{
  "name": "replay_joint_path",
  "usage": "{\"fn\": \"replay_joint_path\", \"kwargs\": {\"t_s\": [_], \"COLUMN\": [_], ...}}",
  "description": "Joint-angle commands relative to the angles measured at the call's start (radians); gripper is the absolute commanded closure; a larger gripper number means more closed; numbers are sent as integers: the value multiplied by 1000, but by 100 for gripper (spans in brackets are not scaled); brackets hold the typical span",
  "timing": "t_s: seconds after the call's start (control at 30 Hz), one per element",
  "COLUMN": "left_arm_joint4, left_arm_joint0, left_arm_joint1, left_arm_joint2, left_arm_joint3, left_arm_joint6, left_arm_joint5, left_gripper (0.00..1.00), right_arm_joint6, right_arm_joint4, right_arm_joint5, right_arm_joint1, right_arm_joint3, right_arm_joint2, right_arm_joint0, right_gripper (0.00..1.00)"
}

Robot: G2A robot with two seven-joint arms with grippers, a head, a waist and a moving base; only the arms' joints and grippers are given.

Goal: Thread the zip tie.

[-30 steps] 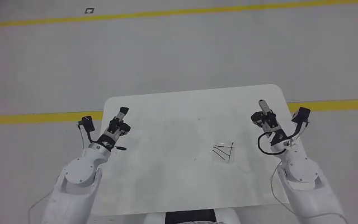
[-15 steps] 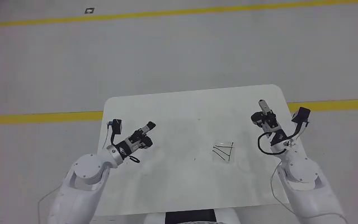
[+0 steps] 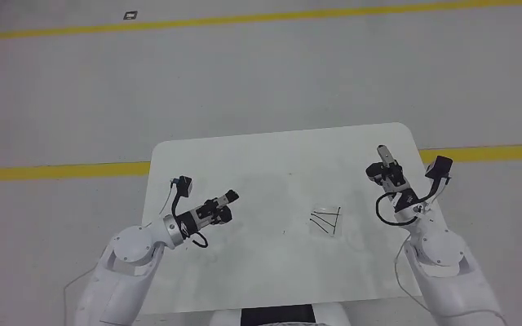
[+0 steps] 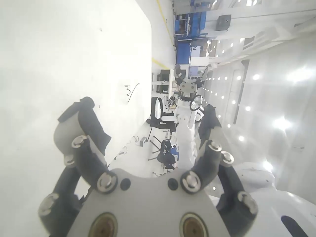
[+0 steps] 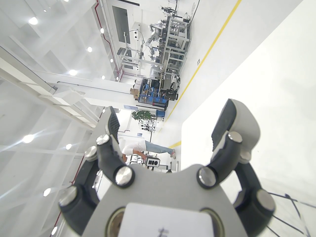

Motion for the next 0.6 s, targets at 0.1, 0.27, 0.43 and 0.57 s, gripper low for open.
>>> {"fn": "replay_joint_path", "kwargs": {"t_s": [0.1, 0.27, 0.43, 0.57], "left_arm_joint4": [0, 0, 0, 0], "left_arm_joint0": [0, 0, 0, 0], "left_arm_joint1": [0, 0, 0, 0], "left_arm_joint2": [0, 0, 0, 0], "left_arm_joint3": [0, 0, 0, 0], "left_arm_joint6": [0, 0, 0, 0], "left_arm_joint5": [0, 0, 0, 0], "left_gripper": [0, 0, 0, 0], "right_arm_joint6": [0, 48, 166, 215], "right_arm_joint4": [0, -88, -249, -443], "right_arm_joint5": [0, -5, 29, 39], "right_arm_joint1": [0, 5, 12, 16], "right_arm_joint3": [0, -27, -47, -38], "right_arm_joint2": [0, -6, -49, -111], "right_arm_joint0": [0, 14, 80, 139], "right_gripper": [0, 0, 0, 0]}}
